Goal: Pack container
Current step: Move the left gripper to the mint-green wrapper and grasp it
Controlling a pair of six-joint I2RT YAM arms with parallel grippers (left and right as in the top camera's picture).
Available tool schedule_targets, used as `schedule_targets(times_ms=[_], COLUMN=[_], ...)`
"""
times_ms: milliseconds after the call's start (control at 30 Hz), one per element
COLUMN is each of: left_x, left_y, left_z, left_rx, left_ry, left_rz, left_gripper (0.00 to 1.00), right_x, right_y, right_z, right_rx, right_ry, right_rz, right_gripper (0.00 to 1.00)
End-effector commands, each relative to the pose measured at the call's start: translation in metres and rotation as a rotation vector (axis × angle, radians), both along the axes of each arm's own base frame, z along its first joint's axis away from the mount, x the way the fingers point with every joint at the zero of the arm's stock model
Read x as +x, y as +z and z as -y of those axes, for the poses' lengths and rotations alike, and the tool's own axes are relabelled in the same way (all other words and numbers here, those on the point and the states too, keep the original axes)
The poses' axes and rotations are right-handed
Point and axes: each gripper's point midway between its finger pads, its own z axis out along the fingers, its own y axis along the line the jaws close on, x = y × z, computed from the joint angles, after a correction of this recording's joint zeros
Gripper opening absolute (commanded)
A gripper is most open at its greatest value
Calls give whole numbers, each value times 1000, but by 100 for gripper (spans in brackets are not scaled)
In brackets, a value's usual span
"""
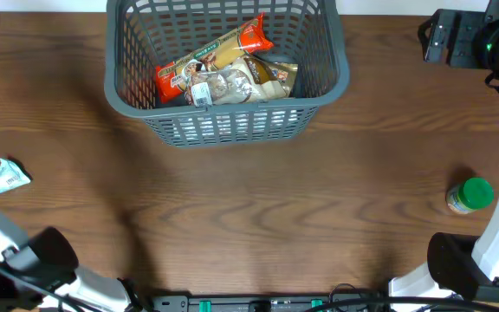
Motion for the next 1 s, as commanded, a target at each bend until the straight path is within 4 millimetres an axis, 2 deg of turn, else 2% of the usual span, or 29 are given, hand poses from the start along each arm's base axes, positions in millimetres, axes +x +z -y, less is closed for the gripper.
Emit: schedule_targets(times_ms=[0, 100, 200, 533, 800, 967], left_x=[-5, -14, -19, -22, -35, -39], left_y=[-40, -75, -107, -208, -270, -301], left_z=[-17, -28, -37, -63, -71, -74], left_rx=[-133, -205, -246, -315, -377, -397], left_ry=[402, 617, 731, 798, 844, 844], left_rz=[46, 19, -29, -187, -314, -359], left_gripper=[99, 99, 99, 98, 98, 99], right_x=[2, 2, 1, -2, -6, -8], right_y=[-1, -2, -3, -6, -10, -11], right_z=[-4, -6, -7, -7, -7, -7], right_rx=[16, 16, 16, 17, 19, 19], right_ry=[0, 4, 6, 5, 5, 5], right_rz=[1, -3, -9, -26, -48, -56], right_gripper=[99, 99, 99, 99, 99, 99])
